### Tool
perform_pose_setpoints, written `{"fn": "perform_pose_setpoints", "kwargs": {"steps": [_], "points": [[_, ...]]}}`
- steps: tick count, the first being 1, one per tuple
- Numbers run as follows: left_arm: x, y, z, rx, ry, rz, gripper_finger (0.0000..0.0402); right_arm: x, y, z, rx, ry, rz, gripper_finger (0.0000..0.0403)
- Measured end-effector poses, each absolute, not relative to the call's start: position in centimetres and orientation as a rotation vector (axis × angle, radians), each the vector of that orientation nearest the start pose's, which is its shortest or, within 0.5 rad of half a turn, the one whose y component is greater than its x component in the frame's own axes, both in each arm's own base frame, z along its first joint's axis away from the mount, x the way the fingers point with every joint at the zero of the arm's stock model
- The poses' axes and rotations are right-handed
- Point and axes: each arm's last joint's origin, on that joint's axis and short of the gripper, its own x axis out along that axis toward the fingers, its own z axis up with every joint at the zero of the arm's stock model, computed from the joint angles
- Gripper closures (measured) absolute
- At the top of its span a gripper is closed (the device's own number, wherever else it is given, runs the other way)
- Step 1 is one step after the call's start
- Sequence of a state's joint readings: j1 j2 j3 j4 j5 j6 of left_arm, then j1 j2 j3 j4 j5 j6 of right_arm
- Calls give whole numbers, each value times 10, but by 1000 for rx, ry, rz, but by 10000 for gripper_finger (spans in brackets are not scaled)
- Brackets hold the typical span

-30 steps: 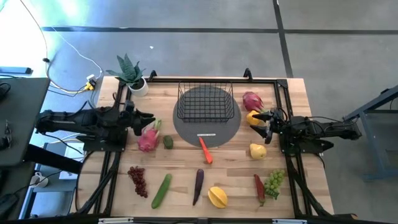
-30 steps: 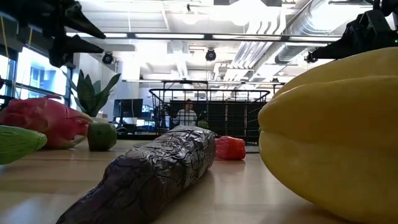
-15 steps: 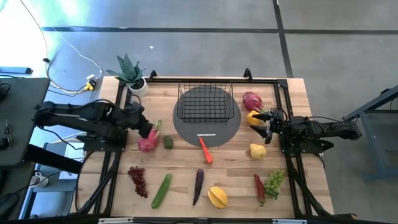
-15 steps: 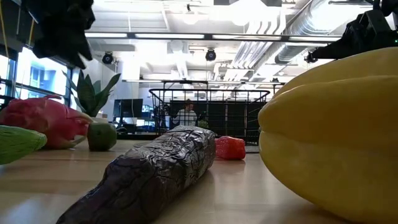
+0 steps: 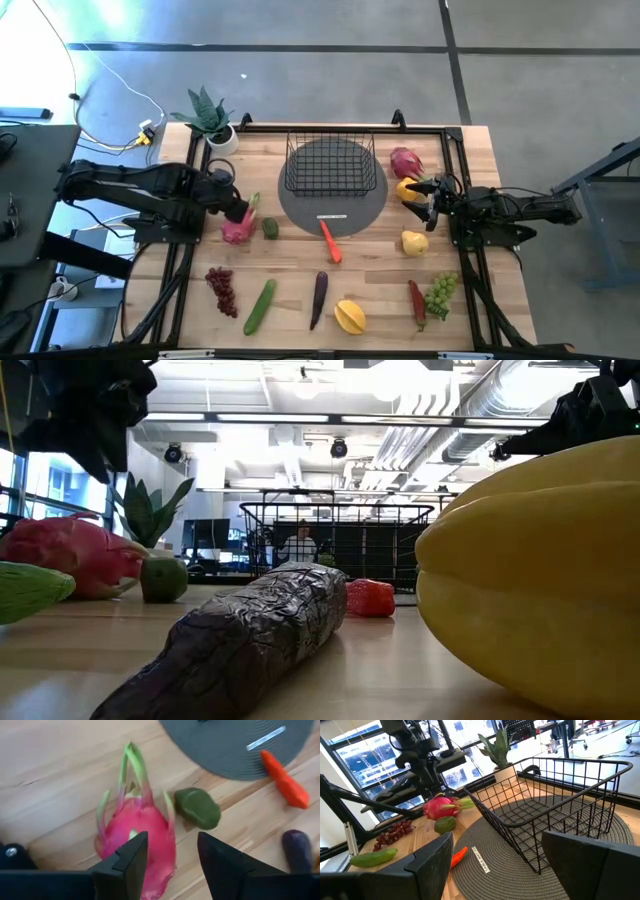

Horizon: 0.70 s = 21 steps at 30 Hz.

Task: Build produce basket
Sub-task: Put the left pink dragon fruit into the black wire basket

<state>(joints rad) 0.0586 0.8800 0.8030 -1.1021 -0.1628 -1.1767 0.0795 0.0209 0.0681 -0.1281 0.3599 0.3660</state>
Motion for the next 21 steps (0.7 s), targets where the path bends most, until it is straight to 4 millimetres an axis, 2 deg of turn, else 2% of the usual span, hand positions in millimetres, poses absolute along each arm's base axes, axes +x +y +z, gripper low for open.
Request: {"fn": "perform_pose_setpoints", "kwargs": {"steps": [12,21], "points": [[150,14,247,-929,1004,913,84,93,-3,173,346,27,-292,117],[159,19,238,-975,1068,955,25,93,-3,173,346,27,-292,117]]}}
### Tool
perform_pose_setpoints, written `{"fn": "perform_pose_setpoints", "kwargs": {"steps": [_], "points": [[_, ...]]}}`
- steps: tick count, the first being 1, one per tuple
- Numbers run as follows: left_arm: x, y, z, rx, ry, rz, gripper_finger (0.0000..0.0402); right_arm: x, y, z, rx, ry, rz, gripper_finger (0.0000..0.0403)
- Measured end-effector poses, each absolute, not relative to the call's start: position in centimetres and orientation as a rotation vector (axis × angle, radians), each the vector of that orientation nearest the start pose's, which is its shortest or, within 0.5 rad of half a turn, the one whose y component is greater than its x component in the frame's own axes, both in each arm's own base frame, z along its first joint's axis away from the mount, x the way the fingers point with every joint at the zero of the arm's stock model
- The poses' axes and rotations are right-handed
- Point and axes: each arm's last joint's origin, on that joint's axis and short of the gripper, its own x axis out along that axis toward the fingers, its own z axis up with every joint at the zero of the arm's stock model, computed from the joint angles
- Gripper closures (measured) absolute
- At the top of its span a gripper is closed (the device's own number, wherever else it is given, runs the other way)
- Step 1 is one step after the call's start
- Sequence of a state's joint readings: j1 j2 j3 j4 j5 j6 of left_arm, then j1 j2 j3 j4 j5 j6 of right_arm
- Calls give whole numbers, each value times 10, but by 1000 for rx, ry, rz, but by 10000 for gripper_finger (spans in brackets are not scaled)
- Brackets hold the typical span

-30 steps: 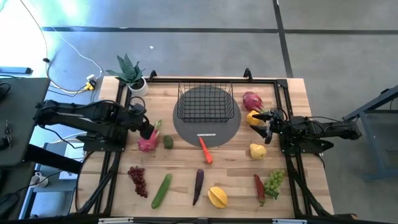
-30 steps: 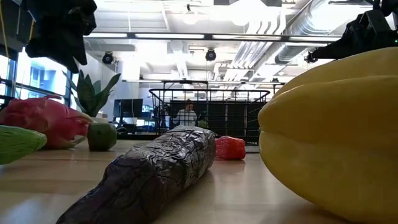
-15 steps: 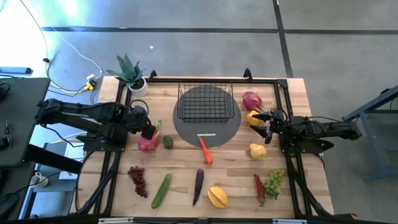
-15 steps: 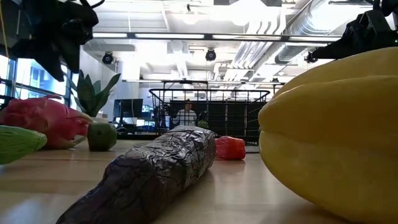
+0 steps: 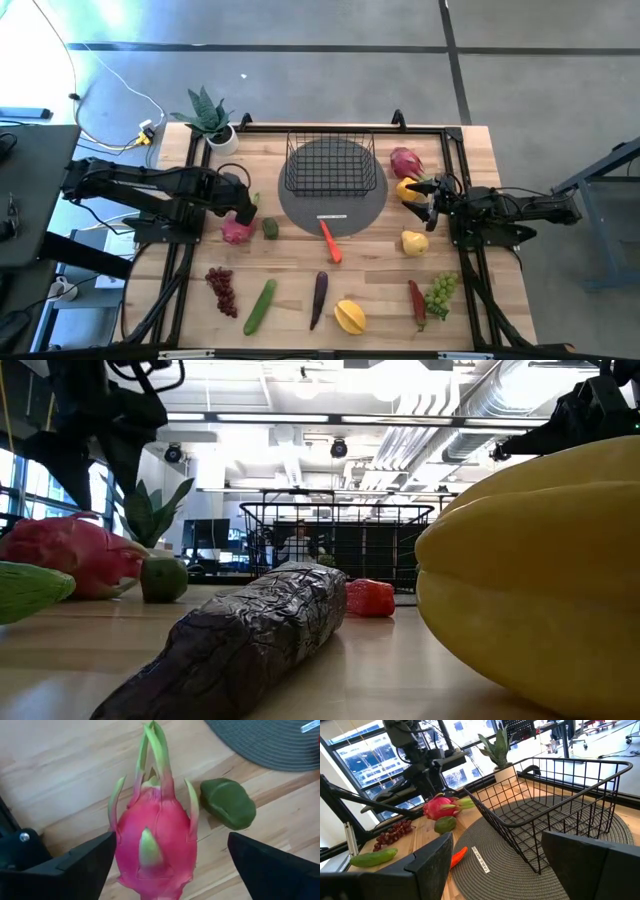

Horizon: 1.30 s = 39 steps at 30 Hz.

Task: Build produce basket
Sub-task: Put the left pink dragon fruit into the black wire basket

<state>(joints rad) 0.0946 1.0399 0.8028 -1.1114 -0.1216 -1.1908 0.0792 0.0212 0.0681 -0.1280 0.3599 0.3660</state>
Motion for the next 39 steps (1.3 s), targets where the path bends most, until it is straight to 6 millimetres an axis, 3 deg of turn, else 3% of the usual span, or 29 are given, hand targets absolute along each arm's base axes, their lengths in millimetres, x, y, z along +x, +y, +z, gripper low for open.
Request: {"fn": "perform_pose_setpoints", "kwargs": {"steps": [9,39], "points": [[166,25,229,-1005,1149,958,3,93,-3,173,346,27,-292,117],[186,23,198,-964,1426,922,2,93,-3,173,346,27,-292,117]]}}
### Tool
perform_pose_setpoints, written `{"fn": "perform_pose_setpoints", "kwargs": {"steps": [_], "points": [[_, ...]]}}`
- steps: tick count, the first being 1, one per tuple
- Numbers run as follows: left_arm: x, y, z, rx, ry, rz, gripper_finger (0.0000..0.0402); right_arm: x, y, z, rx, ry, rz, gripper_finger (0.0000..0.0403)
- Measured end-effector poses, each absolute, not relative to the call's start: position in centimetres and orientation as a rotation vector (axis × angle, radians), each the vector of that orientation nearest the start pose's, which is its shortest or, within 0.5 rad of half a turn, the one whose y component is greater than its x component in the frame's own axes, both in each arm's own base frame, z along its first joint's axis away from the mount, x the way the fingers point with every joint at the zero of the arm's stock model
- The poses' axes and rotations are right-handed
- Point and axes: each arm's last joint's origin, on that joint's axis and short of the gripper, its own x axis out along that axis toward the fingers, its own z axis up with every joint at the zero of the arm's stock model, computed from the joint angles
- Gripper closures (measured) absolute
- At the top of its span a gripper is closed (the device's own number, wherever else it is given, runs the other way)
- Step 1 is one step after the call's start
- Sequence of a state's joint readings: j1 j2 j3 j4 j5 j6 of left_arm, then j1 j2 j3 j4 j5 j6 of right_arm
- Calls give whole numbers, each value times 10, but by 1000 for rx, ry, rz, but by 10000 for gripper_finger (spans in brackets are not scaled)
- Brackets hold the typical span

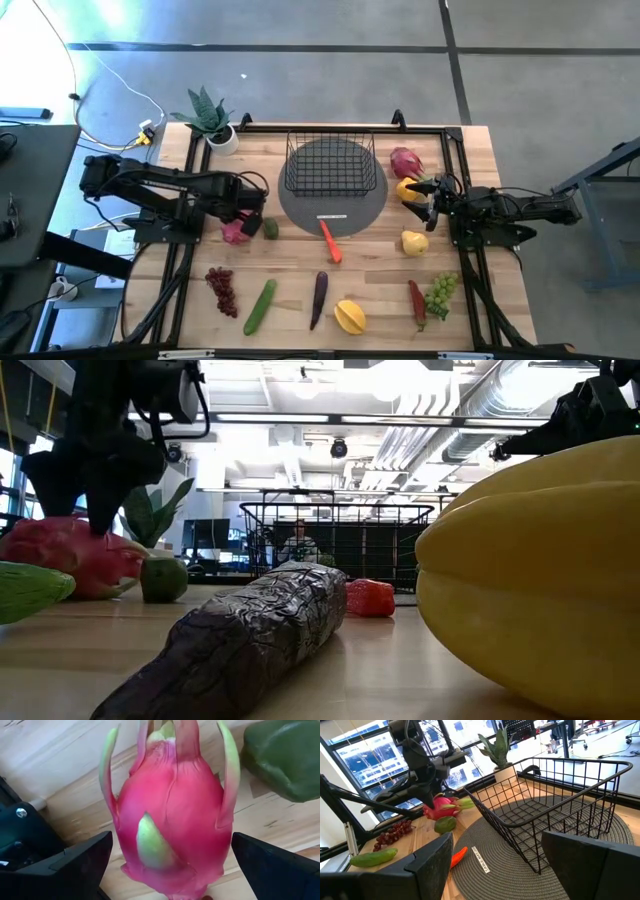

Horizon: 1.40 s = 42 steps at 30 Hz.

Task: Build produce basket
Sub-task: Put the left pink dragon fruit into the black wire basket

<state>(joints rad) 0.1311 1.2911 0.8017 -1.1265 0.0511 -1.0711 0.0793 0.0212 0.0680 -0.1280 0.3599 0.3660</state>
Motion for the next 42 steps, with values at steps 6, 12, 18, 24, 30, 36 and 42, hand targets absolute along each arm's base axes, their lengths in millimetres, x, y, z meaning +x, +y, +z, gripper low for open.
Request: {"fn": "perform_pose_setpoints", "kwargs": {"steps": [6,12,18,24,30,36,42], "points": [[191,23,189,-963,1483,935,2,93,-3,173,346,27,-292,117],[195,23,177,-950,1535,940,2,93,-3,173,346,27,-292,117],[197,24,171,-910,1565,943,11,93,-3,173,346,27,-292,117],[197,25,170,-871,1560,960,59,93,-3,173,346,27,-292,117],[194,26,174,-857,1530,965,117,93,-3,173,346,27,-292,117],[186,27,190,-843,1411,973,146,93,-3,173,346,27,-291,117],[178,27,216,-877,1236,962,150,93,-3,173,346,27,-292,117]]}}
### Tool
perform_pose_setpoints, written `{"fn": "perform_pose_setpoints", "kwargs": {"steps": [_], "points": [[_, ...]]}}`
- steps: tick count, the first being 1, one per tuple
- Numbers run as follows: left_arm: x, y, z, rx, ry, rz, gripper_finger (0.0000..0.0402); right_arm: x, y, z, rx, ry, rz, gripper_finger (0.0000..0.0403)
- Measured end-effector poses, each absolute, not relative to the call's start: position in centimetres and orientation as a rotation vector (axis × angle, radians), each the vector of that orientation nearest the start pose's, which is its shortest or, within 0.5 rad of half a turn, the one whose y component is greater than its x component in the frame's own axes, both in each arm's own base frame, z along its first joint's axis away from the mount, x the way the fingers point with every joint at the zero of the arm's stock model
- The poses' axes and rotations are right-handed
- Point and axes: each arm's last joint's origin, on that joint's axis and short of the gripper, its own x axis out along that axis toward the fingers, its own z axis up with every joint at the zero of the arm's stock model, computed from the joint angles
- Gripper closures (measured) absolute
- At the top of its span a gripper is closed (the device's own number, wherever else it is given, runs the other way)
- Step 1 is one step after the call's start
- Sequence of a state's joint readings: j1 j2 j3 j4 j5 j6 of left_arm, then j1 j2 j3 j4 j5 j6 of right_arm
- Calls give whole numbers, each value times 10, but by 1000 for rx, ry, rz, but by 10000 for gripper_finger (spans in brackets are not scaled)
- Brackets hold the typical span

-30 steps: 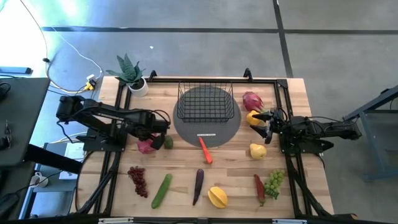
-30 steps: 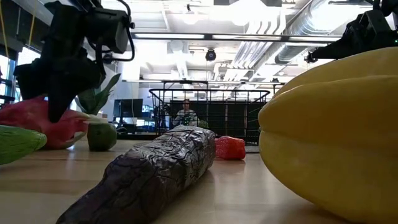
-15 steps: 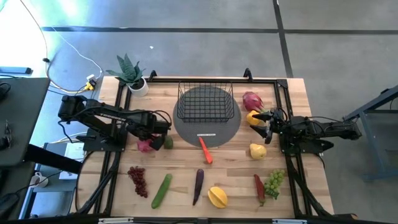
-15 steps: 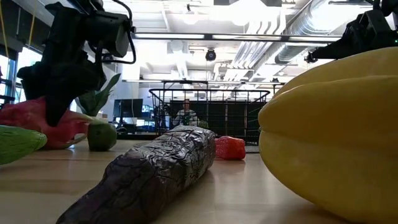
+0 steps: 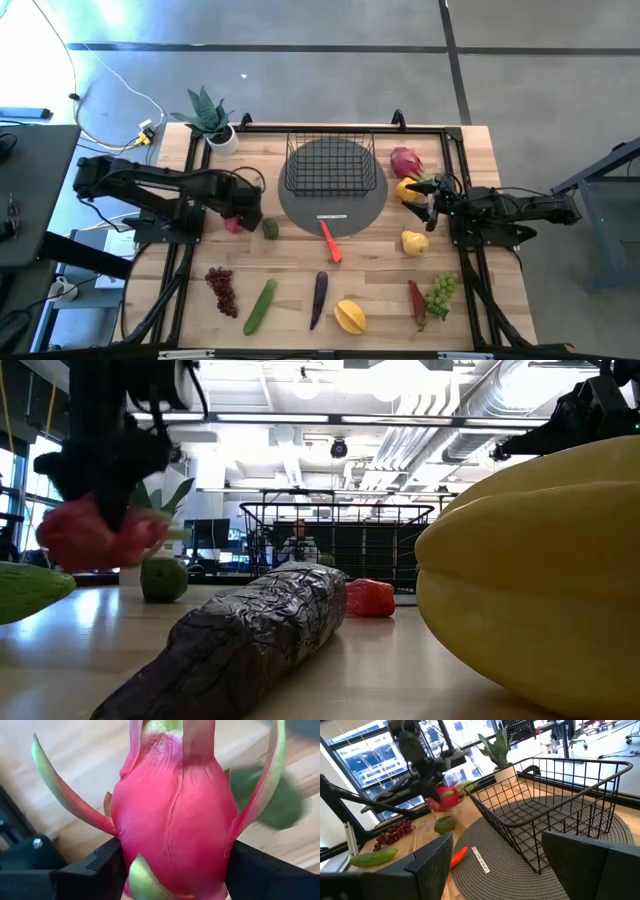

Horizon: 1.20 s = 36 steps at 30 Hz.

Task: Build produce basket
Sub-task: Put the left pink dragon fruit into the black wire basket

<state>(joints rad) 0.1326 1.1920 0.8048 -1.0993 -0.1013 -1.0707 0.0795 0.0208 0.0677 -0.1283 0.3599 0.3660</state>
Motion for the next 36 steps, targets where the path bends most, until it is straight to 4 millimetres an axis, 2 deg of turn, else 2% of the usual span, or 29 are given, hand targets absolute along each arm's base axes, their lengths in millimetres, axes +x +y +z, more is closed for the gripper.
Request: {"fn": "perform_pose_setpoints", "kwargs": {"steps": [7,14,20,26,36], "points": [[180,31,254,-822,1020,971,151,93,-3,173,346,27,-292,117],[192,36,292,-700,815,958,151,93,-3,173,346,27,-291,117],[203,44,318,-623,629,938,151,93,-3,173,346,27,-292,117],[222,60,326,-565,493,905,151,93,-3,173,346,27,-291,117],[260,90,306,-511,463,921,151,93,-3,173,346,27,-292,117]]}}
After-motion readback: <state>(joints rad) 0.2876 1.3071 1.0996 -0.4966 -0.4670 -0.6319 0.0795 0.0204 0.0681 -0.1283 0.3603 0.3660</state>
